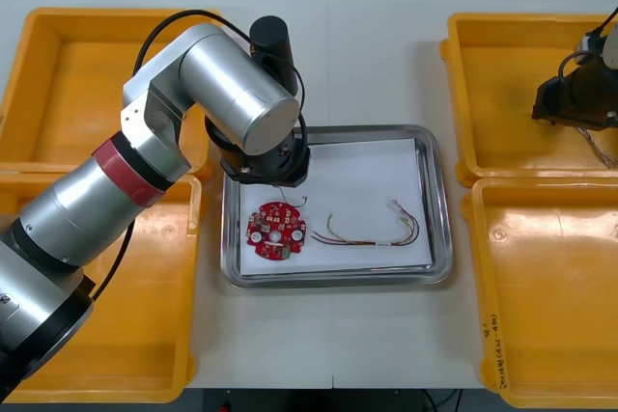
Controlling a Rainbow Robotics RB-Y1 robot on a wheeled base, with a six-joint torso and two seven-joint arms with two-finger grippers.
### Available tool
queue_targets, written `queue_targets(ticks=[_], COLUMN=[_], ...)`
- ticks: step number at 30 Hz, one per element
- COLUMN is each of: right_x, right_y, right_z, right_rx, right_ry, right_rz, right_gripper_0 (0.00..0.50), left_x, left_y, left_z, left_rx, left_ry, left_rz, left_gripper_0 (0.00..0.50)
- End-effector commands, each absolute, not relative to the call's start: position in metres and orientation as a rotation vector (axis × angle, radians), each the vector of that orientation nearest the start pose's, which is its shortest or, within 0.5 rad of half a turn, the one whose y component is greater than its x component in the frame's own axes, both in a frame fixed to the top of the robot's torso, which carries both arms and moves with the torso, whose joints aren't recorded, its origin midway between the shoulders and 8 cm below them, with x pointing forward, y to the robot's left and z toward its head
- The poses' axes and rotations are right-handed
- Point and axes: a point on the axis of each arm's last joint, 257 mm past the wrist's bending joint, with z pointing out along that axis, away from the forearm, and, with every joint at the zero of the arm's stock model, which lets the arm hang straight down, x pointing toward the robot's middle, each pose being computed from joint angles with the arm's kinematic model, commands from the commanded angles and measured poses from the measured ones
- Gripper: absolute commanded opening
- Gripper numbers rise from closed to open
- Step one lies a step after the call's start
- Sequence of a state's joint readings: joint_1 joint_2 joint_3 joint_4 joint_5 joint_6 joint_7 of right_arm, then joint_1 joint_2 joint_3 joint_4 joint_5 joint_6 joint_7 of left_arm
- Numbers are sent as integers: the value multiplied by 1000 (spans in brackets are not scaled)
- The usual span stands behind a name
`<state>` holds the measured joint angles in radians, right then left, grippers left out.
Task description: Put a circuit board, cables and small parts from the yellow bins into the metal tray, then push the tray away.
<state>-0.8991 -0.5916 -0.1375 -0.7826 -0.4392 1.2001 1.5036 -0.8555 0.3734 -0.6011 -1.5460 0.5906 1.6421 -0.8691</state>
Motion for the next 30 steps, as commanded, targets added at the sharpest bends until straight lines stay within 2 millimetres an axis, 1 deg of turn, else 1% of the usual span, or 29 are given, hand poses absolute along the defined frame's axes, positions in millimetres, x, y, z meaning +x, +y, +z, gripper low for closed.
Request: queue_targets(ticks=[1,6,7,8,10,11,12,13,14,15,16,17,18,19,20,22,25,29,30], right_x=[620,619,620,620,619,620,620,620,620,619,620,620,620,620,620,621,624,626,627], right_y=[-415,-418,-419,-419,-418,-418,-419,-419,-418,-419,-418,-417,-417,-417,-417,-416,-413,-409,-408], right_z=[-219,-225,-223,-223,-224,-223,-223,-223,-223,-224,-223,-223,-223,-223,-223,-222,-215,-213,-212], right_rx=[366,371,371,371,372,370,374,374,372,377,376,378,378,378,378,379,370,378,382], right_ry=[2514,2506,2501,2501,2504,2501,2502,2502,2501,2503,2500,2500,2500,2500,2500,2497,2483,2475,2474], right_rz=[12,11,11,11,12,15,14,13,15,14,16,19,19,21,21,30,36,54,58], right_gripper_0=[500,500,500,484,332,291,212,116,72,0,0,0,0,0,0,0,0,0,0], left_x=[504,507,508,507,507,508,508,508,508,508,508,508,508,508,508,508,509,509,510], left_y=[50,55,56,55,55,55,56,56,57,57,58,58,58,58,59,59,59,61,63], left_z=[-221,-223,-223,-223,-223,-223,-223,-223,-223,-223,-223,-223,-223,-223,-223,-224,-222,-222,-219], left_rx=[259,254,253,252,253,255,250,252,251,246,246,244,242,242,238,233,226,211,202], left_ry=[2671,2668,2668,2669,2668,2667,2669,2667,2668,2669,2669,2668,2670,2669,2670,2672,2672,2678,2677], left_rz=[-56,-45,-43,-46,-46,-47,-43,-44,-41,-43,-40,-43,-43,-43,-43,-44,-55,-61,-70], left_gripper_0=[0,0,0,0,2,3,6,7,17,76,173,240,343,394,417,499,500,500,500])
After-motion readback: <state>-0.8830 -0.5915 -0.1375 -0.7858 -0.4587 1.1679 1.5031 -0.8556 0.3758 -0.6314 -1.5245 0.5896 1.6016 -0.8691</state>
